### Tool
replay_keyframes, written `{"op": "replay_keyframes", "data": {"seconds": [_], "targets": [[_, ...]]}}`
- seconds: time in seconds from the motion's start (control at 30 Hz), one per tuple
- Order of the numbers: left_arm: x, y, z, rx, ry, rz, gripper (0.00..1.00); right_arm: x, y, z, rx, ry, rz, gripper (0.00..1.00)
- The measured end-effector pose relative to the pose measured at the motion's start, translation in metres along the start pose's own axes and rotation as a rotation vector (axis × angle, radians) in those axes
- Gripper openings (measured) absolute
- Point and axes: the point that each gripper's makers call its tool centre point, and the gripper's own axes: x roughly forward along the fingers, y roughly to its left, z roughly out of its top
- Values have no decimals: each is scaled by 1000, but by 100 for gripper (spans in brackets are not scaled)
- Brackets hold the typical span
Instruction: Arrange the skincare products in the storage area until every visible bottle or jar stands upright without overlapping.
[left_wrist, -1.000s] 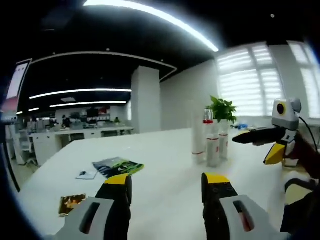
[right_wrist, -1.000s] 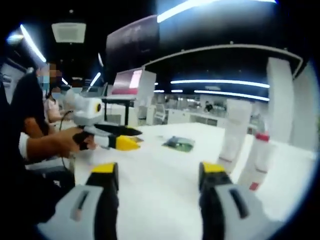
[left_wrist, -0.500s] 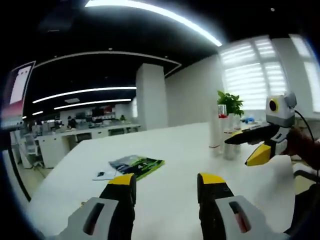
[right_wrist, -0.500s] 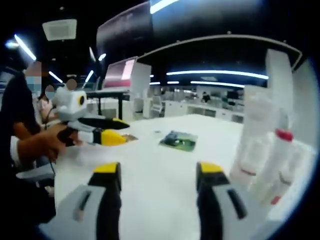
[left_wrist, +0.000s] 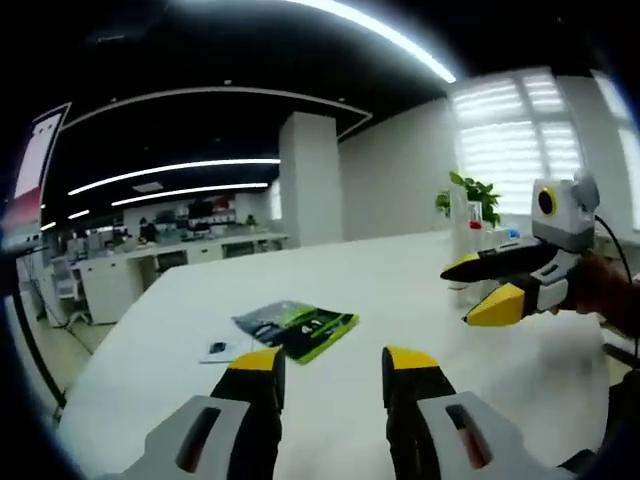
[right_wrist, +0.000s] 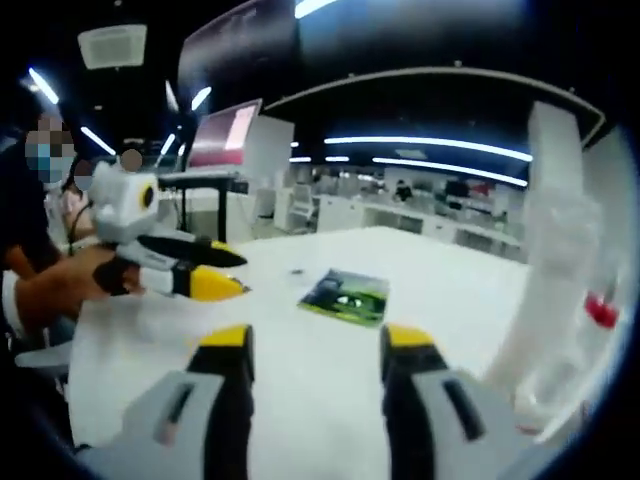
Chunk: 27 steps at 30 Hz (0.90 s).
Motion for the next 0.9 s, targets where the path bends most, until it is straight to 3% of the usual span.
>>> {"op": "replay_keyframes", "data": {"seconds": [0.2,0.27,0.5,0.73,0.9], "targets": [[18,16,-10,-7,60,-5,26,30,-18,-9,54,33,-9,44],[23,20,-7,-6,55,-10,22,36,-21,-11,68,40,-14,44],[44,31,-8,-11,92,-17,22,57,-28,-17,112,71,-34,43],[64,37,-14,-14,140,-33,16,75,-34,-22,172,92,-49,41],[75,38,-12,-13,139,-39,11,85,-42,-27,191,106,-78,41]]}}
